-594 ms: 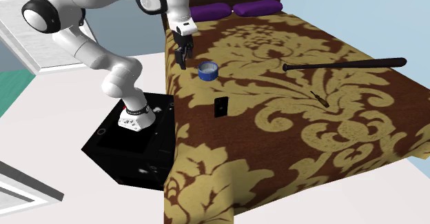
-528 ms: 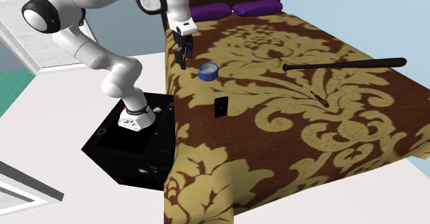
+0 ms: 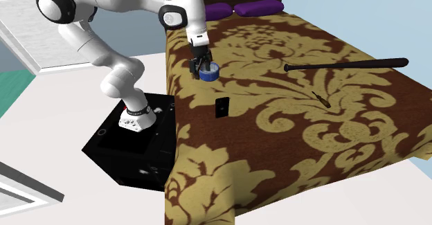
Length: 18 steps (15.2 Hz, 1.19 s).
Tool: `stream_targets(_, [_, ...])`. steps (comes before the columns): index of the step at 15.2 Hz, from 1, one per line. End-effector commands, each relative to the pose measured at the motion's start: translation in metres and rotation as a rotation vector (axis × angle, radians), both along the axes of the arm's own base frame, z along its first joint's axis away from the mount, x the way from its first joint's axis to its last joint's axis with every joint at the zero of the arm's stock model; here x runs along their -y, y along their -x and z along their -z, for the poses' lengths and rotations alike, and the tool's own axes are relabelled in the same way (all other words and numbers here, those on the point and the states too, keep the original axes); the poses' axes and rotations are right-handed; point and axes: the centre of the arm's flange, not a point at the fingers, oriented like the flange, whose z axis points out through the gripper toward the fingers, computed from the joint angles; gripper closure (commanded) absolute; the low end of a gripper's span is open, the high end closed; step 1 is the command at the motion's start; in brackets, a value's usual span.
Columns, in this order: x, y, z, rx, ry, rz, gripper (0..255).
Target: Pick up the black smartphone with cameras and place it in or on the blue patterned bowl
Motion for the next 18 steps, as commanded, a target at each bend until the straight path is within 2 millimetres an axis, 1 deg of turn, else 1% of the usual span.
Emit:
stream_targets(1, [-0.005,-0.018,0.018,0.034,0.035,0.093,0])
stream_targets(5, [-0.009,-0.056,0.052,0.091,0.108,0.267,0])
stream_targets(8, [-0.005,-0.086,0.077,0.134,0.163,0.397,0])
stream_targets(9, [-0.004,-0.091,0.08,0.14,0.171,0.417,0])
stream_targets(16, [0.008,-0.096,0.115,0.14,0.171,0.417,0])
stream_targets(18, [0.009,-0.096,0.118,0.14,0.171,0.417,0])
